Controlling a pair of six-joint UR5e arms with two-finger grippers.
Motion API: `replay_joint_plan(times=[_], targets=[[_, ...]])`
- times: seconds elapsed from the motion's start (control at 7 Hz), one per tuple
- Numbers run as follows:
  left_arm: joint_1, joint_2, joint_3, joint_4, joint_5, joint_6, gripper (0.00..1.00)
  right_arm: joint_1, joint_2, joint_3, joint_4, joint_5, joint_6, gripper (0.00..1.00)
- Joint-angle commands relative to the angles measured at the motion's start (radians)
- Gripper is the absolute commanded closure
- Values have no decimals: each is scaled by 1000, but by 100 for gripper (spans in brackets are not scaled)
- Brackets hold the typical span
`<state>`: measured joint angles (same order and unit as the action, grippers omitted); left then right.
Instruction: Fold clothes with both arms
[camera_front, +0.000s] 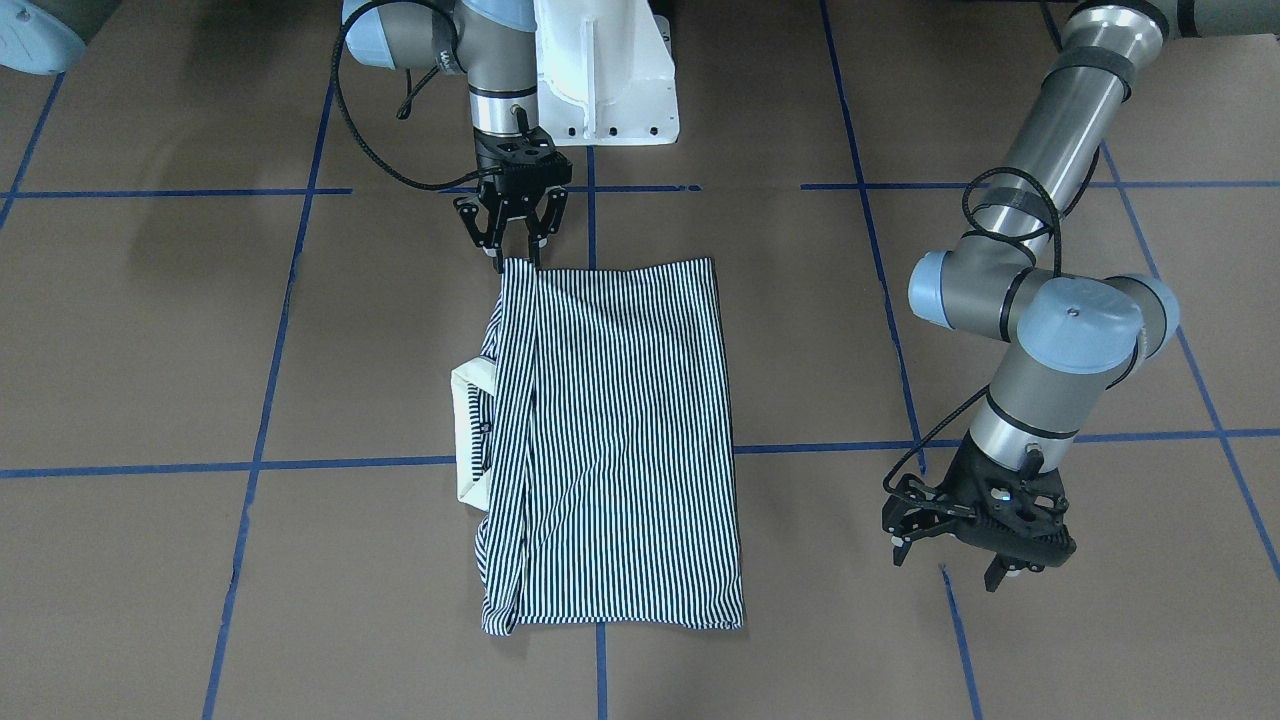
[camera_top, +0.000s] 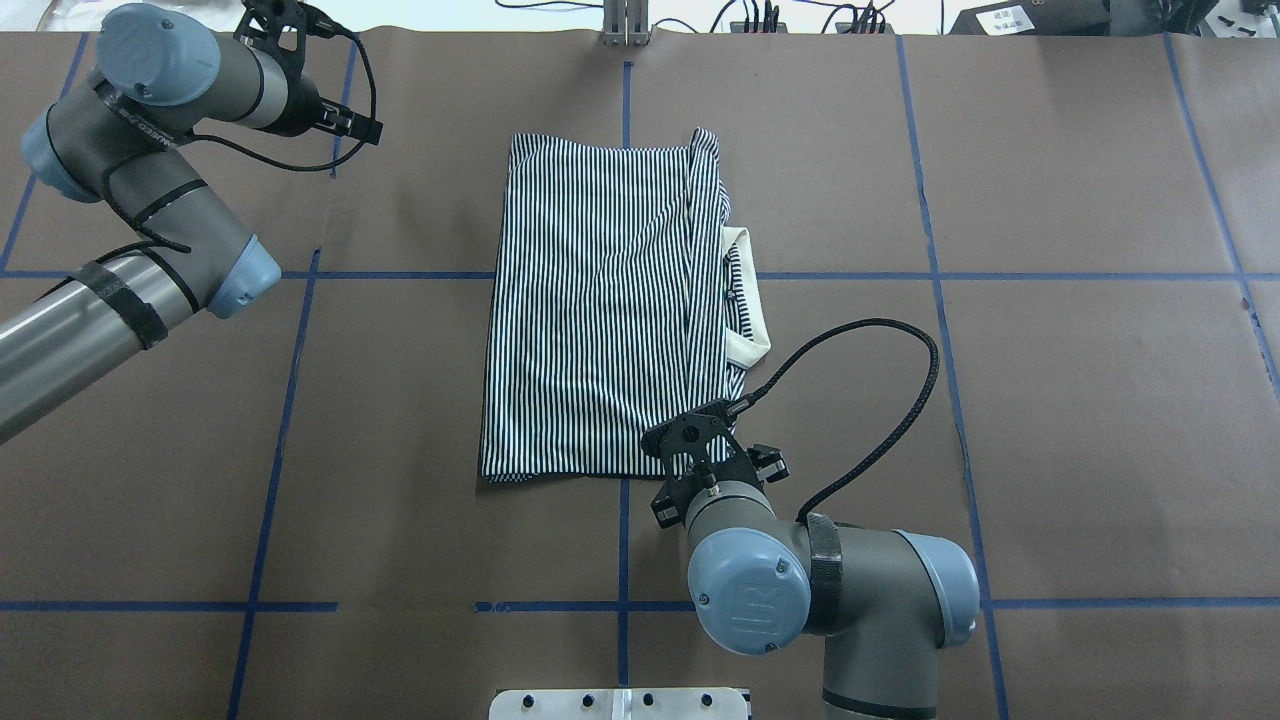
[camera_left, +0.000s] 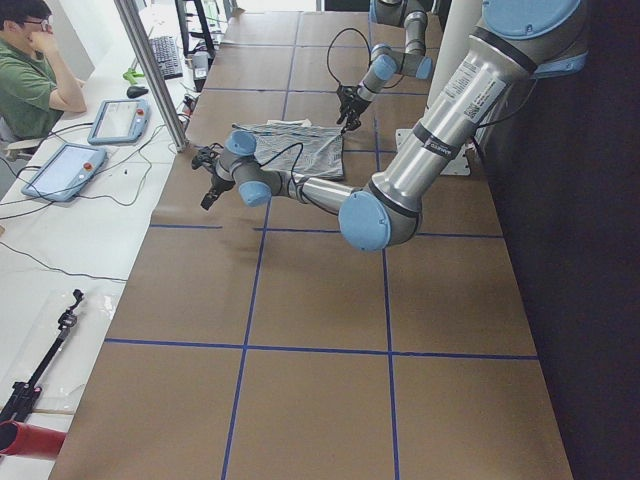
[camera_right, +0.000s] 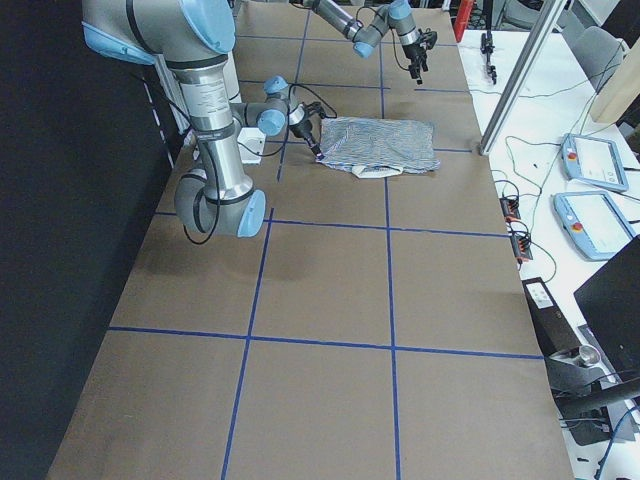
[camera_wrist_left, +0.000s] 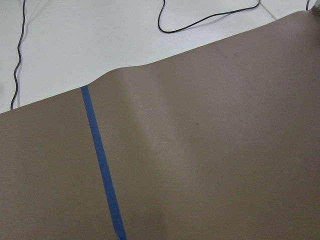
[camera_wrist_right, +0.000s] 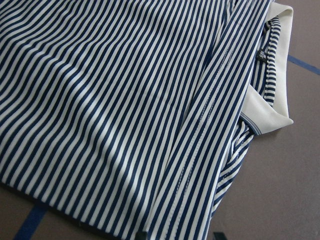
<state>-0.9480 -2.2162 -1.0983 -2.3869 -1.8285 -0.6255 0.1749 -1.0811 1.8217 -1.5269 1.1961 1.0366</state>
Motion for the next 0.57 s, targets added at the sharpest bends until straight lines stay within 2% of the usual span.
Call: replay_joint_plan(times=[0.0,0.29,0.43], targets=[[0,1,0,0,0,0,0,-2,13,-16,1,-1,-19,46],[0,1,0,0,0,0,0,-2,20,-19,-1,-1,-65,47],[0,1,0,0,0,0,0,-2,18,-21,-2,-28,-93,49]])
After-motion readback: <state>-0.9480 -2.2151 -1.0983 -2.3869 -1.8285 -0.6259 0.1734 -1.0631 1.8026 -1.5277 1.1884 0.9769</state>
